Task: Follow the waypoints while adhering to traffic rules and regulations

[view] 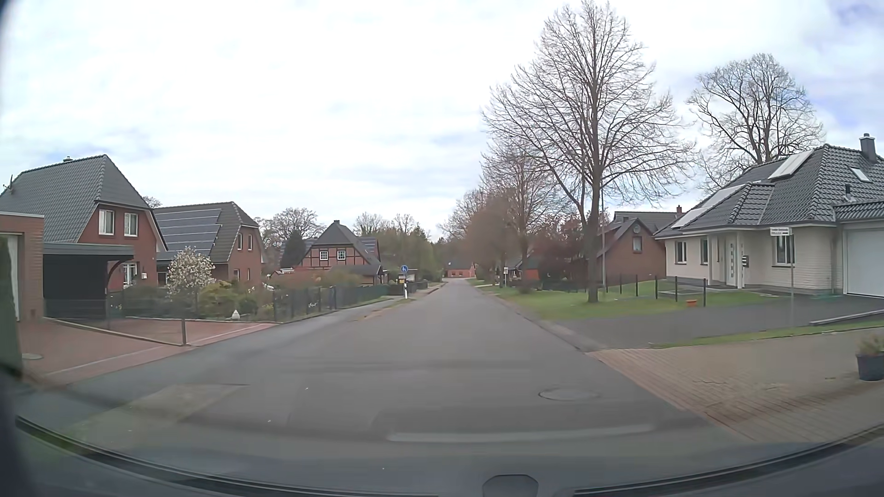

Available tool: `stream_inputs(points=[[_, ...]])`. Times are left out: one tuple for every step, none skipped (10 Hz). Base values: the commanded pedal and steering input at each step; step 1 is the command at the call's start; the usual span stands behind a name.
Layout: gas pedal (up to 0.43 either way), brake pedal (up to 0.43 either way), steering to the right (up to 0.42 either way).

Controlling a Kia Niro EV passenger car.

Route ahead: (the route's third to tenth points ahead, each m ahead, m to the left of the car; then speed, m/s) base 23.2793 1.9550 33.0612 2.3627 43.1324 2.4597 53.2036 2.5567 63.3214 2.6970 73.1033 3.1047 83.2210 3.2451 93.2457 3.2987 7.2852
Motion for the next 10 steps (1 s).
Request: stream_inputs(points=[[0.047,0.000,0.000],[0.047,0.000,0.000],[0.047,0.000,0.000],[0.047,0.000,0.000],[0.047,0.000,0.000],[0.047,0.000,0.000],[0.047,0.006,-0.001],[0.047,0.000,-0.001],[0.047,0.000,-0.001],[0.047,0.000,-0.002]])
